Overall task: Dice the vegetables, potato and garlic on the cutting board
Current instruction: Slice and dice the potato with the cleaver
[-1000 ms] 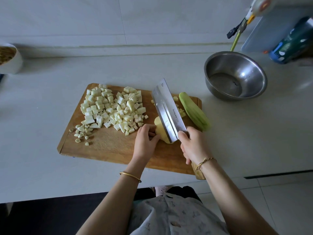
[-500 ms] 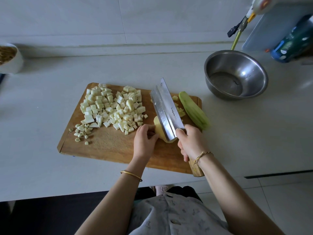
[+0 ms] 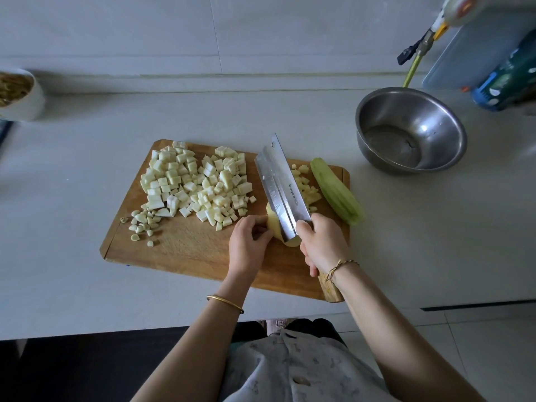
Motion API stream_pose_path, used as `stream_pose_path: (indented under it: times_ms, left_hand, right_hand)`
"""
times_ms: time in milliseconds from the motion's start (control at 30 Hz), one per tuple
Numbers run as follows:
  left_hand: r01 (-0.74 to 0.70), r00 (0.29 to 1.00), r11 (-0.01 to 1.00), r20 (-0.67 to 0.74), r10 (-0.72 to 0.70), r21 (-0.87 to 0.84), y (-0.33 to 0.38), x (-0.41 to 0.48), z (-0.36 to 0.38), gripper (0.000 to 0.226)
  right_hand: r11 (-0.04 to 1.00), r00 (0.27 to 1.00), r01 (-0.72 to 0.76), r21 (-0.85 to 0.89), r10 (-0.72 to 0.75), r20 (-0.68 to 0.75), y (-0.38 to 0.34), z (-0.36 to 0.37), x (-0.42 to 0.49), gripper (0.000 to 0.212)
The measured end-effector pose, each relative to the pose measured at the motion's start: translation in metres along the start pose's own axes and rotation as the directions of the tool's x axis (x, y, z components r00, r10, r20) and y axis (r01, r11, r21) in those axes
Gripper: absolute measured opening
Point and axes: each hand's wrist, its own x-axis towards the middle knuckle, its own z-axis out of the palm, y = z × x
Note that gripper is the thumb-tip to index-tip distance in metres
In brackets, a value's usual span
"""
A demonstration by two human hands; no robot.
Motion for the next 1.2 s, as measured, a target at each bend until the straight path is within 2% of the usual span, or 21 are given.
stream_pose_path:
  times_ms: [333, 533, 700, 833, 1000, 1200]
  left_hand:
    - [-0.018, 1.0, 1.0, -0.02, 0.018, 0.005, -0.001, 0.0, -0.002, 0.022]
    - [-0.011, 1.0, 0.999, -0.002, 0.011, -0.036, -0.001, 0.0, -0.004, 0.019]
    - [-0.029, 0.999, 0.999, 0.024, 0.03, -0.02, -0.004, -0.001, -0.003, 0.024]
    - [-0.041, 0.998, 0.999, 0.047, 0.04, 0.01, -0.003, -0.001, -0.003, 0.026]
    - [-0.033, 0.996, 0.999, 0.079, 0.032, 0.014, 0.001, -0.001, -0.004, 0.027]
    - [-0.03, 0.992, 0.996, 0.121, 0.019, 0.085, 0.006, 0.0, -0.003, 0.034]
  right_hand:
    - [0.999, 0.999, 0.02, -0.037, -0.021, -0.026, -0.003, 0.01, 0.005, 0.027]
    - [0.991, 0.997, 0.051, -0.126, -0.057, -0.045, -0.008, 0.018, 0.009, 0.027]
    - [0.986, 0.998, 0.003, -0.165, -0.013, -0.058, -0.004, 0.029, 0.009, 0.031]
    - [0.997, 0.997, -0.061, -0.053, 0.058, -0.057, 0.003, 0.031, 0.009, 0.027]
    - [0.993, 0.997, -0.076, 0.089, 0.077, -0.003, -0.003, 0.013, 0.005, 0.022]
    - [0.979, 0.991, 0.01, 0.203, 0.018, -0.132, -0.009, -0.026, -0.006, 0.029]
